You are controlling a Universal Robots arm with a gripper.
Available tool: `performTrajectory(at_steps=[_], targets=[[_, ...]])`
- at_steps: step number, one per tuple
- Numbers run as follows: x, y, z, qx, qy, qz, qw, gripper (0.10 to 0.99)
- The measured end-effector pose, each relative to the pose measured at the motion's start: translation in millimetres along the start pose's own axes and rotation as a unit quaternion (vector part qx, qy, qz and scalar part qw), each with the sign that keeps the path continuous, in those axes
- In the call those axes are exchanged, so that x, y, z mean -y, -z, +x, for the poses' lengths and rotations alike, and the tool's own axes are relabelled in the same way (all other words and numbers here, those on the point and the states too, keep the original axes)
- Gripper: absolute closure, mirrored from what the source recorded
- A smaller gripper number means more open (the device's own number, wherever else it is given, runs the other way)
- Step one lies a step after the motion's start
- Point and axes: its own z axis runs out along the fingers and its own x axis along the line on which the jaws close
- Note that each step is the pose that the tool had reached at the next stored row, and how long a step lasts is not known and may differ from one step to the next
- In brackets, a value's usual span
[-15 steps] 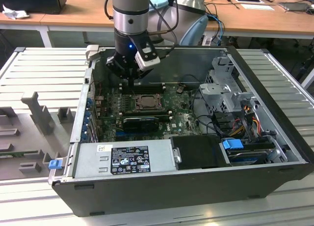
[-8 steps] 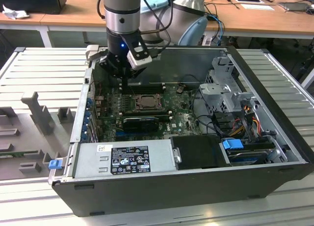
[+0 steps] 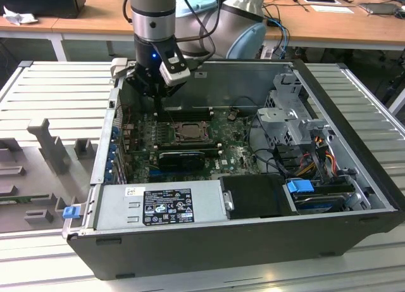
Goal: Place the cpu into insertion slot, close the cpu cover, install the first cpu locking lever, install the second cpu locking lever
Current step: 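Install the first cpu locking lever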
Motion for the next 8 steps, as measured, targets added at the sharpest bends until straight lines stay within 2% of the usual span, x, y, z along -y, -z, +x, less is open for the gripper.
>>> performTrajectory(at_steps=[4,8], targets=[[-5.9,-1.8,-0.5,0.0000,0.003,0.0001,1.0000,0.980],[-7.1,-2.0,-8.3,0.0000,0.003,0.0001,1.0000,0.980]])
